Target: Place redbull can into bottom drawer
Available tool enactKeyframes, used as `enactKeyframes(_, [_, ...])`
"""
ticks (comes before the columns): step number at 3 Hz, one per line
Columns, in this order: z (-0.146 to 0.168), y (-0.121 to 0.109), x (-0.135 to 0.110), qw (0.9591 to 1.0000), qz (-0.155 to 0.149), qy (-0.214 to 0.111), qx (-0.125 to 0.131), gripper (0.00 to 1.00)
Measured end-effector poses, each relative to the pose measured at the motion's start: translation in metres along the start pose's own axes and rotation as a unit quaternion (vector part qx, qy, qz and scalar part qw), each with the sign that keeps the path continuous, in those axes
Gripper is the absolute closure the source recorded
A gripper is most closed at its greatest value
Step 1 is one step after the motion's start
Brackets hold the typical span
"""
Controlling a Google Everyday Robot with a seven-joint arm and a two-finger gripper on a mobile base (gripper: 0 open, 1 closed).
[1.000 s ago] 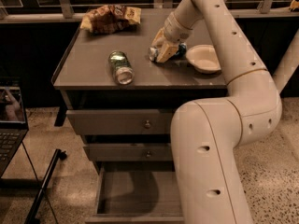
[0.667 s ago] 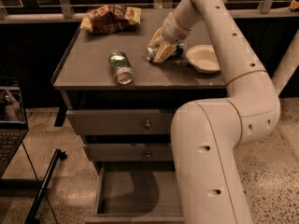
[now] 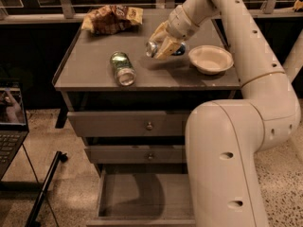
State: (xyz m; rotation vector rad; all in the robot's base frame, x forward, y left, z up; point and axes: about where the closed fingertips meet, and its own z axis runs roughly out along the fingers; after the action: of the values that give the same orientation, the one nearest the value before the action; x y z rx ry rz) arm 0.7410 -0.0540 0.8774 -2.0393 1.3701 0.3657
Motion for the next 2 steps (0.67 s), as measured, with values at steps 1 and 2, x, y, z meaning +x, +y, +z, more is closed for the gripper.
enactKeyframes(1, [-0.024, 0.008, -0.026, 0.9986, -0.022, -0.045, 0.016, 1.00])
enactKeyframes(2, [-0.045, 0.028, -0.058, 0.9925, -0.055, -0.104, 0.033, 1.00])
